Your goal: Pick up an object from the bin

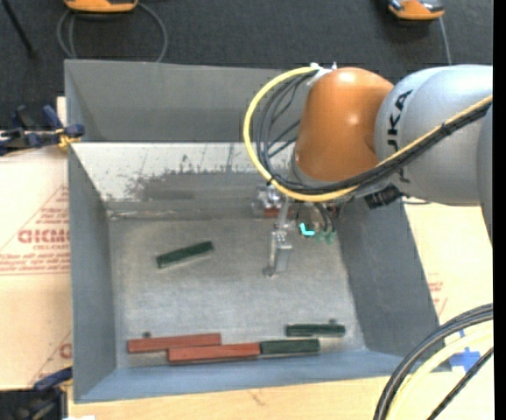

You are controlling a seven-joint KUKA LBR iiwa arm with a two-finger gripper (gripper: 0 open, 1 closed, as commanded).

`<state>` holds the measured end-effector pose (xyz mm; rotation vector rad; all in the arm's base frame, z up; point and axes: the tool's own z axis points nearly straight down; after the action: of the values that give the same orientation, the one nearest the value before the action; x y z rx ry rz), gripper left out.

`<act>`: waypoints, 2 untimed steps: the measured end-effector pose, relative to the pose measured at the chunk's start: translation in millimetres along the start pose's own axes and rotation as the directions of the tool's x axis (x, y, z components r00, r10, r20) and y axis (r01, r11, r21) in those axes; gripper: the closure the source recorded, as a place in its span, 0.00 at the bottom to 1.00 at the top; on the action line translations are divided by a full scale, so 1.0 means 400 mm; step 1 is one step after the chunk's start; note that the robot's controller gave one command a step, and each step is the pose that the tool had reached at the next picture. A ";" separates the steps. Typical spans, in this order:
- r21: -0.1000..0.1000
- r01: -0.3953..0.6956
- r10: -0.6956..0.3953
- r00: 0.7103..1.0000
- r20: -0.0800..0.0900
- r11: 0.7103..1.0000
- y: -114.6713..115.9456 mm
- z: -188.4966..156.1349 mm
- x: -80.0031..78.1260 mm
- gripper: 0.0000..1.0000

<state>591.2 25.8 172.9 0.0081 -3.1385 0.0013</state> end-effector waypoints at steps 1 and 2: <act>0.000 0.183 -0.183 0.983 0.002 0.983 0.150 0.240 -0.032 0.00; -0.002 0.212 -0.212 0.977 0.010 0.977 0.285 0.254 -0.071 0.00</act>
Offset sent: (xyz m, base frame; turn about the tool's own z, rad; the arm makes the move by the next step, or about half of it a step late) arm 0.0124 0.0598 -0.0933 -0.1833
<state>618.7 139.8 71.0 0.3440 -3.1290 -0.0034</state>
